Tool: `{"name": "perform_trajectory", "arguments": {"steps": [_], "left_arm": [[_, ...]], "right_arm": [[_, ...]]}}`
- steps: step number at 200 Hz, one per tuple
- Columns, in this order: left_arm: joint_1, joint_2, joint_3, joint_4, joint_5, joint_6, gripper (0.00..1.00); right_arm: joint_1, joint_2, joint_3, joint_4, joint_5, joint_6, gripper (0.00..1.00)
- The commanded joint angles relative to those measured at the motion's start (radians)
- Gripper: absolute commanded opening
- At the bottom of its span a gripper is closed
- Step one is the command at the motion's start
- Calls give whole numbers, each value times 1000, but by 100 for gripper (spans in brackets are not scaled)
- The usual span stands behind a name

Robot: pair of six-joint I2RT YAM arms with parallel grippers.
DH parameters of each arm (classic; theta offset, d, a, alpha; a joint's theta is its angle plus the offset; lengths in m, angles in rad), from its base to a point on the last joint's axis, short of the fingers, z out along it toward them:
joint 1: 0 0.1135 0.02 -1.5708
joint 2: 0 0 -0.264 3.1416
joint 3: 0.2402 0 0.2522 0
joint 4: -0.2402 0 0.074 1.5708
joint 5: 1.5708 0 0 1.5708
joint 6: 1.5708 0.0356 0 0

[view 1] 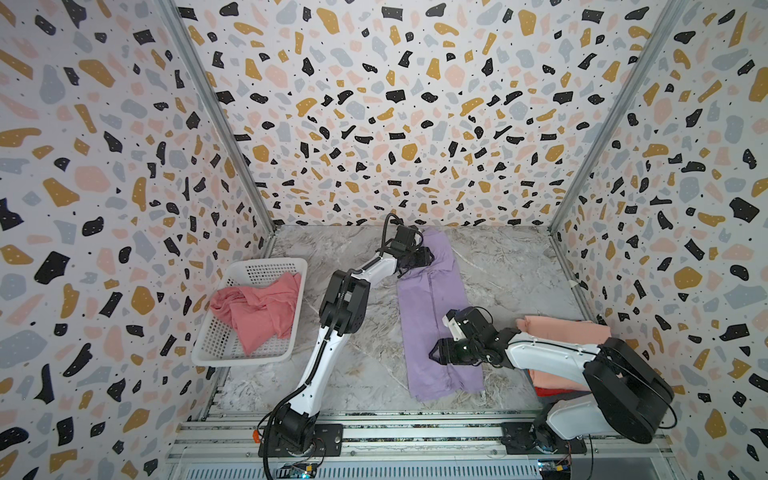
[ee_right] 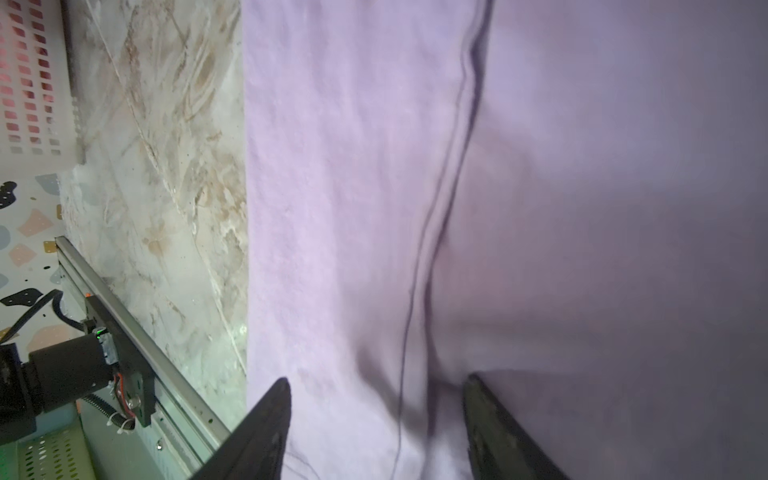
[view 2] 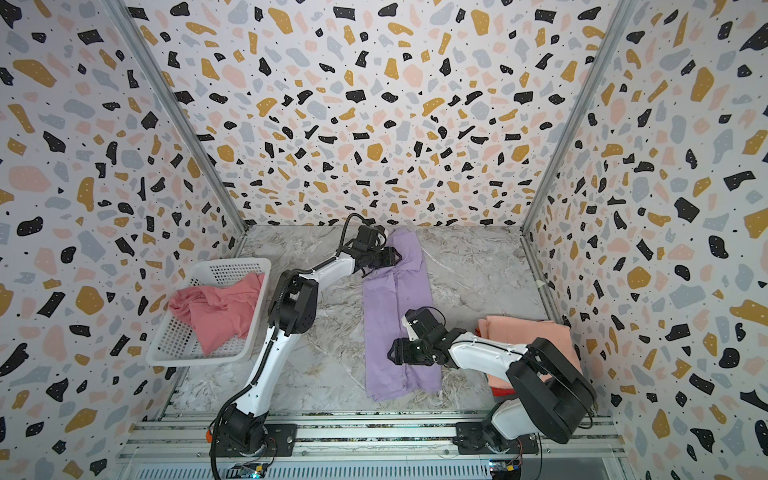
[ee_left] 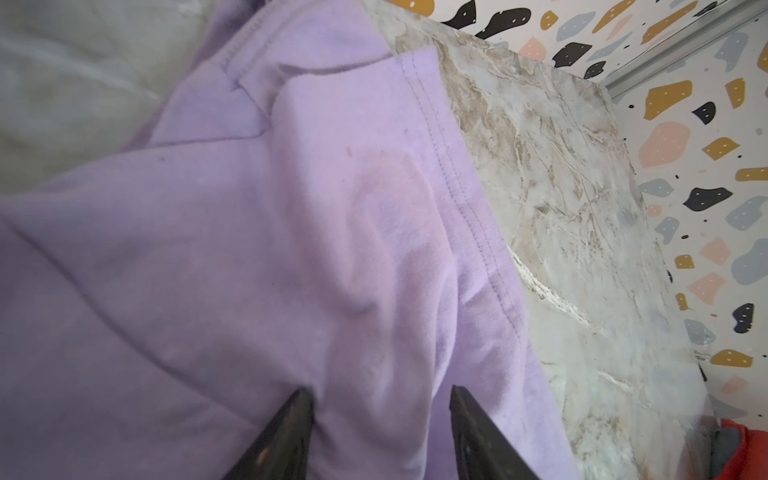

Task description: Fold and stack the t-shirts

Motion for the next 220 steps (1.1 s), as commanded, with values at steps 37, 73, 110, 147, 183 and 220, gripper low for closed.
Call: {"name": "perform_trajectory", "arguments": {"steps": [37, 73, 110, 147, 183, 220], "left_arm": [[22, 160, 163, -80, -71, 153, 59], [16, 170, 188, 62, -67, 146, 60], [11, 27, 98, 110, -105, 140, 61], [3, -92, 10, -24, -33, 132, 64], [-1, -119, -79, -108, -49, 63, 63], [-1, -90, -106, -153, -41, -4, 63]], "right_arm": [[5, -215, -229, -203, 12, 60, 66], [5, -232, -231, -196, 5, 67, 67], [6, -209, -172, -212, 20, 27, 67], [4, -192, -53, -261, 69, -39, 67], [-6, -116, 51, -267, 101, -103, 68], [-7, -16, 125, -242, 90, -139, 68]]}}
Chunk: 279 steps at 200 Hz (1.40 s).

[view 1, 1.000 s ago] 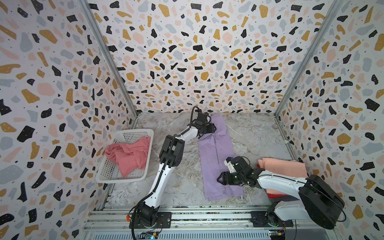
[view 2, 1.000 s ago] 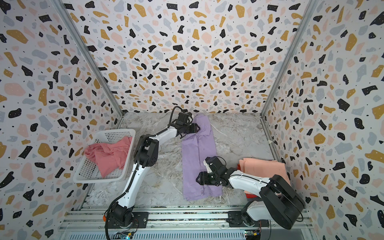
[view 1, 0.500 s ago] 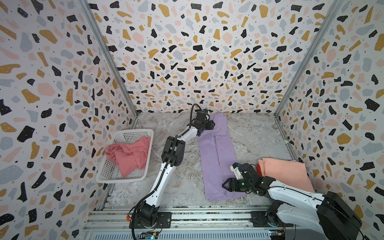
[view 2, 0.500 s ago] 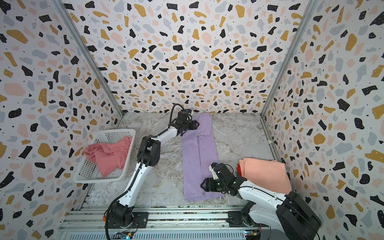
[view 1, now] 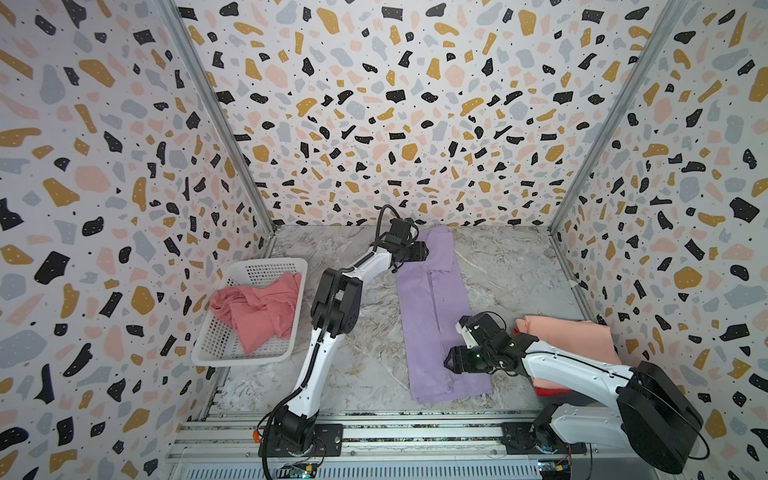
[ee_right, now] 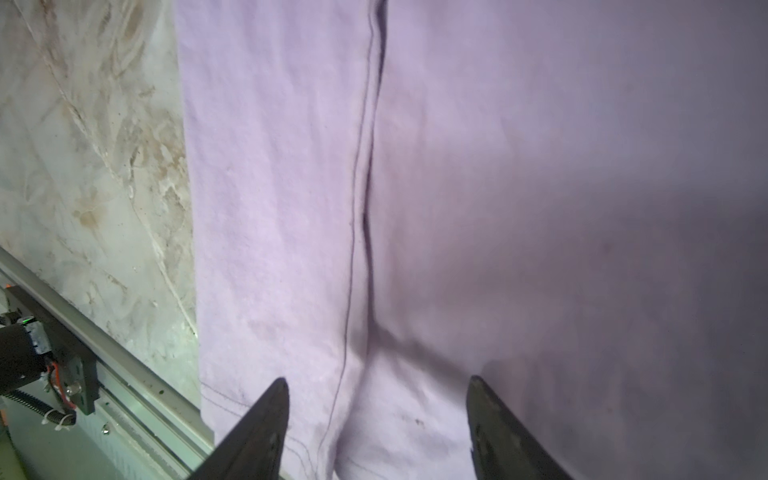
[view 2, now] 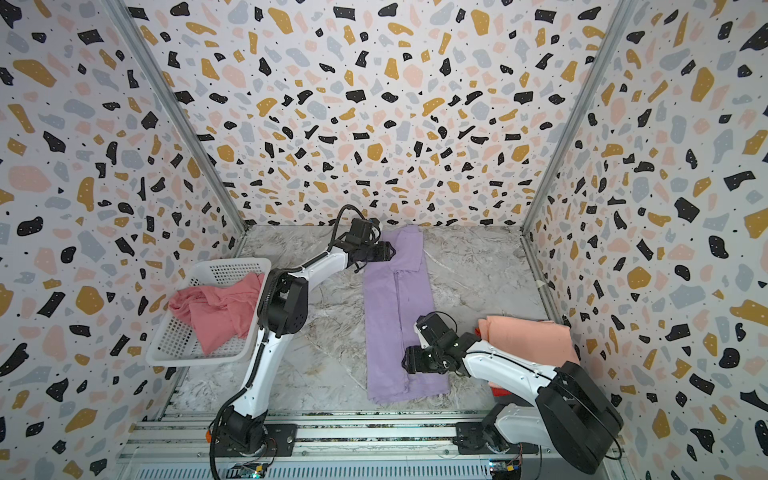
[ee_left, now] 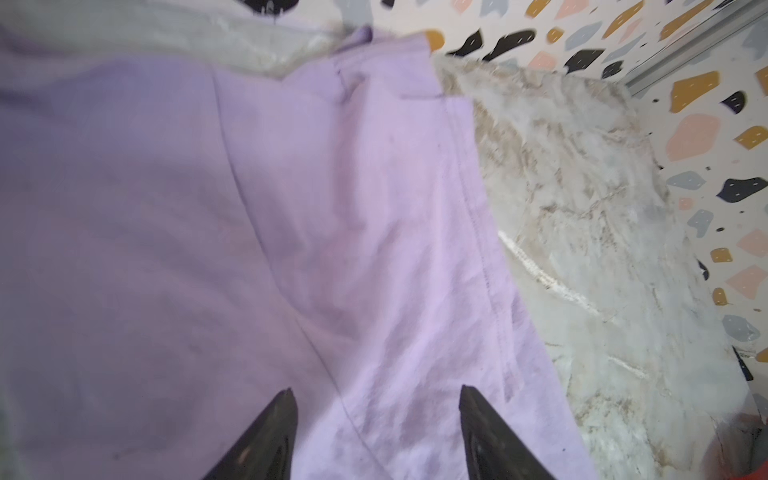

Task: Fold and stack the t-shirts
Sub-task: 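Move both grippers to the strip's near end and grasp its corners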

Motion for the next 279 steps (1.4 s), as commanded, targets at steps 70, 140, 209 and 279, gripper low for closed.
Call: {"name": "perform_trajectory", "arguments": {"steps": [70, 140, 209, 279], "left_arm": [[42, 247, 262, -131, 7, -45, 64], [61, -8, -6, 41, 234, -84, 65], [-32, -591, -637, -46, 10, -34, 66], [-291, -1260, -1329, -75, -105, -402, 61]], "right_arm": [[-4, 187, 128, -5, -76, -106, 68], [-24, 235, 284, -166, -14, -185, 68], [-130, -92, 211, -280, 12, -204, 67], [-306, -288, 17, -368, -220, -211, 66]]}}
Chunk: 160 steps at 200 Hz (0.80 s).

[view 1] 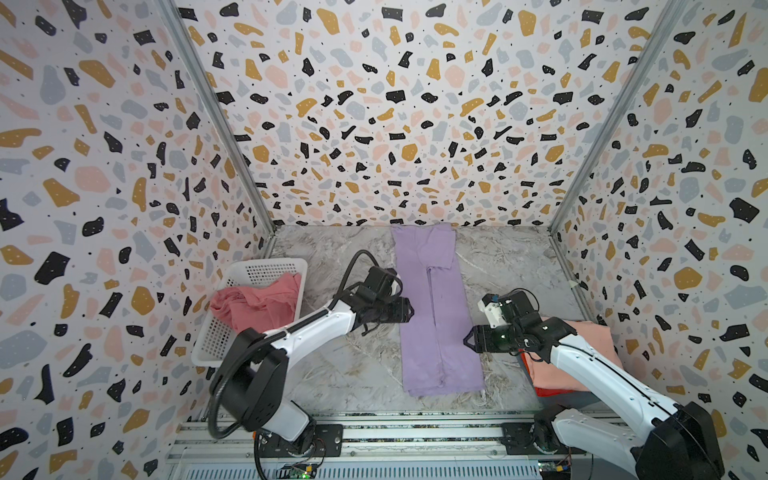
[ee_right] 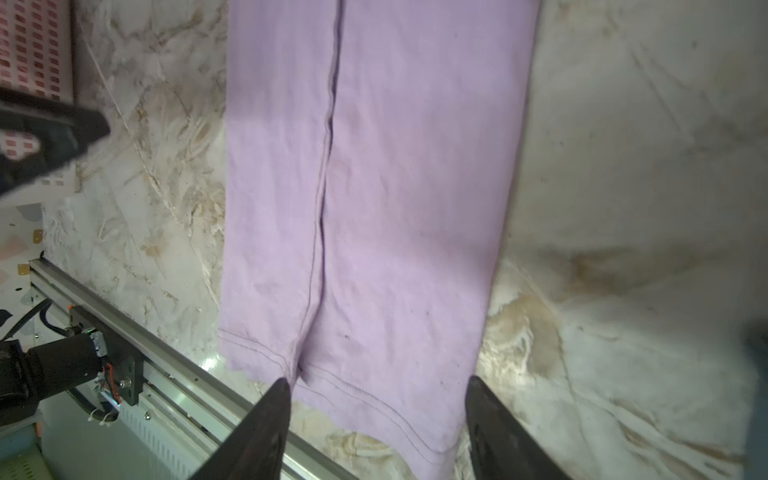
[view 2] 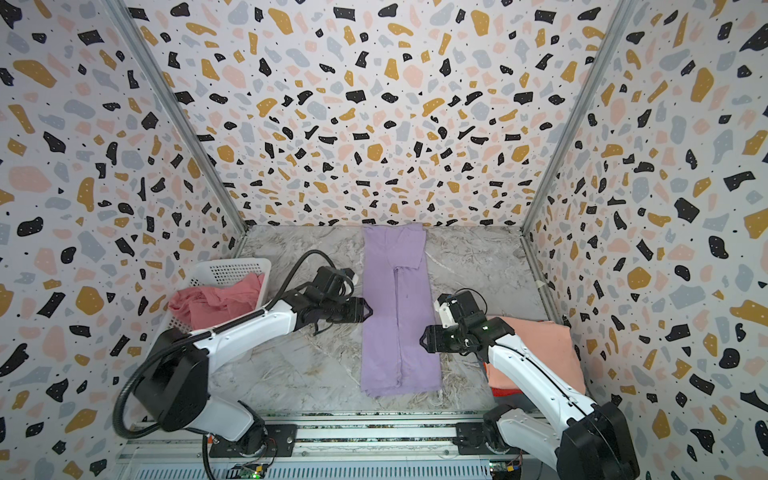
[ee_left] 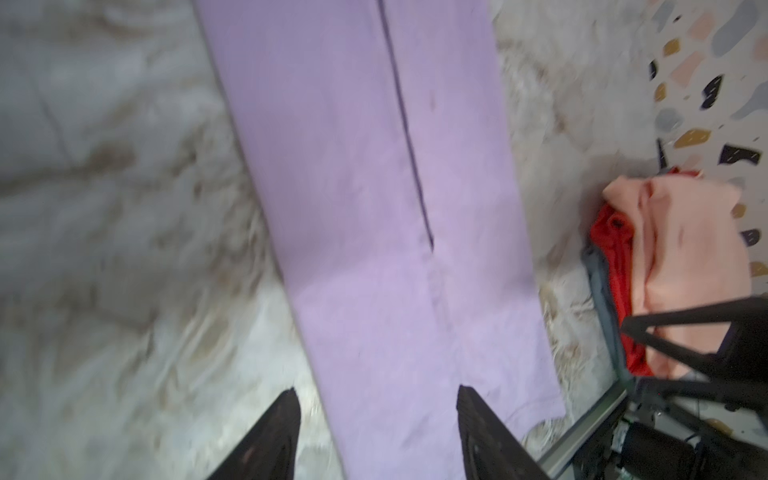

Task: Fold and stack the t-shirts
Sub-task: 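Move both grippers to the strip's near end and grasp its corners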

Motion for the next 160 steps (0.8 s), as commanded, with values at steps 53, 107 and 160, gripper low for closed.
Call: {"name": "perform_trajectory", "arguments": {"steps": [53, 107, 160], "left_arm": [[-309, -270, -343, 148, -59, -467, 63], [-412, -90, -338, 251, -84, -528, 63], [-438, -12, -346, 311, -109, -542, 55]], "right_arm": [[2, -105, -144, -62, -100, 69, 65], [2, -155, -258, -31, -47, 161, 65], [7, -129, -338, 54, -71, 215, 65]]}}
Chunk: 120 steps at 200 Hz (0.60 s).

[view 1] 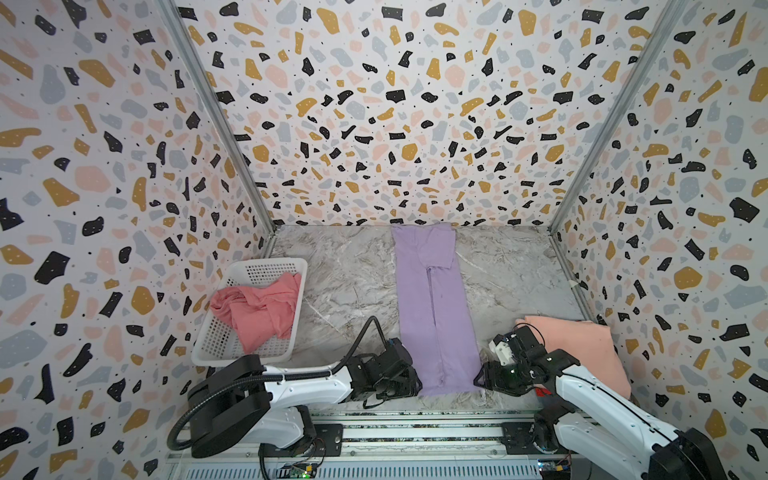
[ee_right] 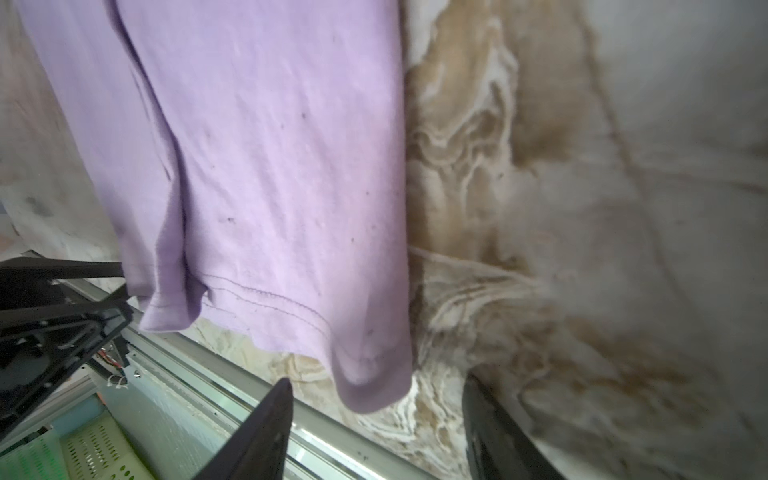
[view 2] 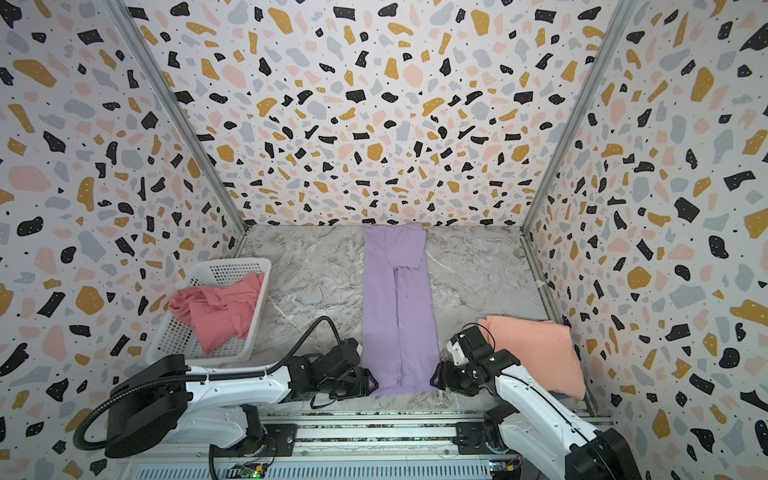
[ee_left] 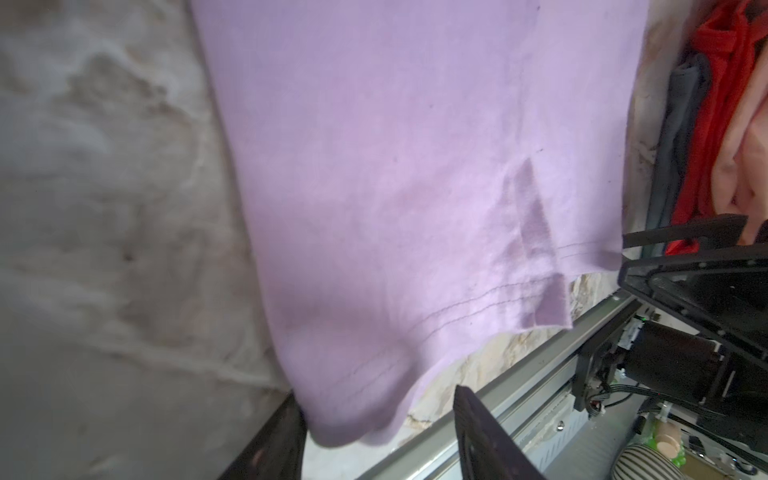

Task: Fold and stack the t-shirts
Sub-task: 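Move both grippers to the strip's near end and grasp its corners, then lift the near end and fold it away from the robot with both grippers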

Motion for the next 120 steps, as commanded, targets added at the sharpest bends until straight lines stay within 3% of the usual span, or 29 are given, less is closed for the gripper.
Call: {"name": "perform_trajectory", "arguments": {"steps": [1, 15, 26, 49, 71, 93, 120], "left_arm": [[-11, 22, -8, 19, -32, -21, 54], [-11, 30, -14, 41, -31, -27, 49], [-11, 36, -19, 66, -25, -34, 39], [-17, 21, -15, 79, -17, -40, 13], [-31, -23, -9, 38, -18, -46, 1], [-75, -86, 0, -11, -16, -75, 0], [-97, -165, 33, -51, -37, -110, 0]], "right_arm": [[5, 13, -42, 50, -1, 38, 65], [4, 28, -61, 85, -11, 43, 62], [4, 45, -66, 106, -32, 42, 57], [18, 42, -44, 102, -38, 36, 26], [31, 14, -13, 49, -39, 14, 14], [54, -30, 44, -40, -34, -13, 6], [98, -77, 154, -84, -11, 1, 5]]}}
